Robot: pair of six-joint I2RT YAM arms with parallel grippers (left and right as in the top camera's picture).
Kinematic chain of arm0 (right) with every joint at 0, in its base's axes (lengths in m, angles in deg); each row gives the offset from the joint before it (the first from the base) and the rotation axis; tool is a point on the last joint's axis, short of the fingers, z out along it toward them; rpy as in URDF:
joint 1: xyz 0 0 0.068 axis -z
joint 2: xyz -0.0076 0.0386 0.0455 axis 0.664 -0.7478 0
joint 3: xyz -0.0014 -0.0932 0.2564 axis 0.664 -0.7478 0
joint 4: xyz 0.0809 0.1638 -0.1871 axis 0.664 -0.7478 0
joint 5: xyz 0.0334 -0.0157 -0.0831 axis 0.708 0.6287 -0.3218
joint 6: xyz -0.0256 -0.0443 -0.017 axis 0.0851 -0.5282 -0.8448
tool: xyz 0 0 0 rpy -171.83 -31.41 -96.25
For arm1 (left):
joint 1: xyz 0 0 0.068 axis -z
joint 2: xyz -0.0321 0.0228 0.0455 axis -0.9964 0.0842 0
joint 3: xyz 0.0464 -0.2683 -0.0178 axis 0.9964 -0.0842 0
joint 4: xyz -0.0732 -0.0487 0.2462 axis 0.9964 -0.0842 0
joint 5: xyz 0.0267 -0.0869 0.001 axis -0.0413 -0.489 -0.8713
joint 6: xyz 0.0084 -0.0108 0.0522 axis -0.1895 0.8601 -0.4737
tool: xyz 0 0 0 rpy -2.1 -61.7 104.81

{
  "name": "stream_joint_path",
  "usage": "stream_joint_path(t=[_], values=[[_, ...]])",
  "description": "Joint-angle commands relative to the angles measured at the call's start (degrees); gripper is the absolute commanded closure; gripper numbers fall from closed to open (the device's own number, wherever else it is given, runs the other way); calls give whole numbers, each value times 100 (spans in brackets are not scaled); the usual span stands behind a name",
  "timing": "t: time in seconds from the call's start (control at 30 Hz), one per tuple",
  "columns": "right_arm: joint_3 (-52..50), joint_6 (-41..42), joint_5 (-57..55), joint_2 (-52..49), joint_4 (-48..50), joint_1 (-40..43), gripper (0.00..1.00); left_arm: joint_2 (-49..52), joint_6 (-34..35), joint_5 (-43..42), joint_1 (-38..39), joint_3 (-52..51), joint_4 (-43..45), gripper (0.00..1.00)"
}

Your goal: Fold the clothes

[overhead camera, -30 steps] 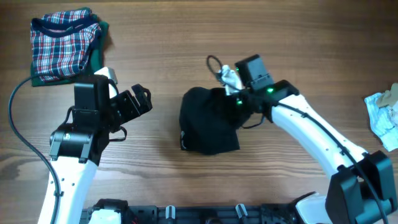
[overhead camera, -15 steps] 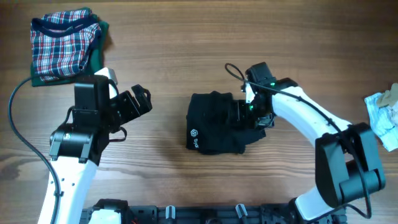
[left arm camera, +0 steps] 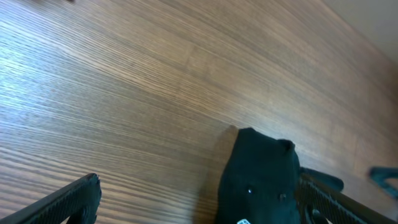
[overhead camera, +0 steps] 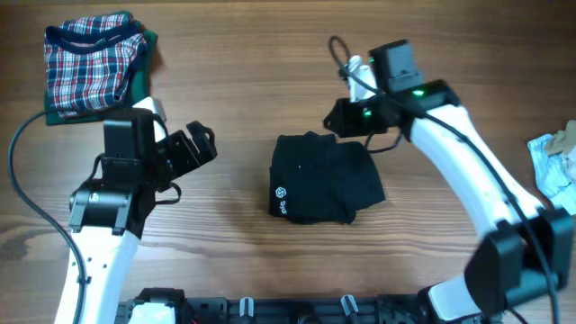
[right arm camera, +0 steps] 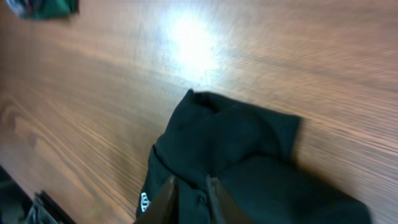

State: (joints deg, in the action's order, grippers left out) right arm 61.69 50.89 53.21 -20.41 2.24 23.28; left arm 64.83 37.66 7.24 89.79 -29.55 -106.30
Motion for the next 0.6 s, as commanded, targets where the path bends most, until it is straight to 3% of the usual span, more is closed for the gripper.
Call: stream_joint_path(t=[0.0,0.13,0.3,0.47,0.5,0.57], values=[[-72,-151,170,-586,-79,-175,95,17,-72,50,-144,7,2,0],[-275,326,-507,-1226,-605,-173,96,17,-74,50,-153,7,-20,0],[-1351,693,-802,-1270,385,9,96,57,-72,11,-153,7,-24,0],[-1228,605,-686,-1246,772,415,96,264,-74,-614,-146,7,-149,0],[-1060,339,-356,-1185,671,535,94,321,-98,-800,-146,7,-184,0],[-492,-61,-2,-859,76,684,72,474,-299,-1453,-146,7,-293,0]])
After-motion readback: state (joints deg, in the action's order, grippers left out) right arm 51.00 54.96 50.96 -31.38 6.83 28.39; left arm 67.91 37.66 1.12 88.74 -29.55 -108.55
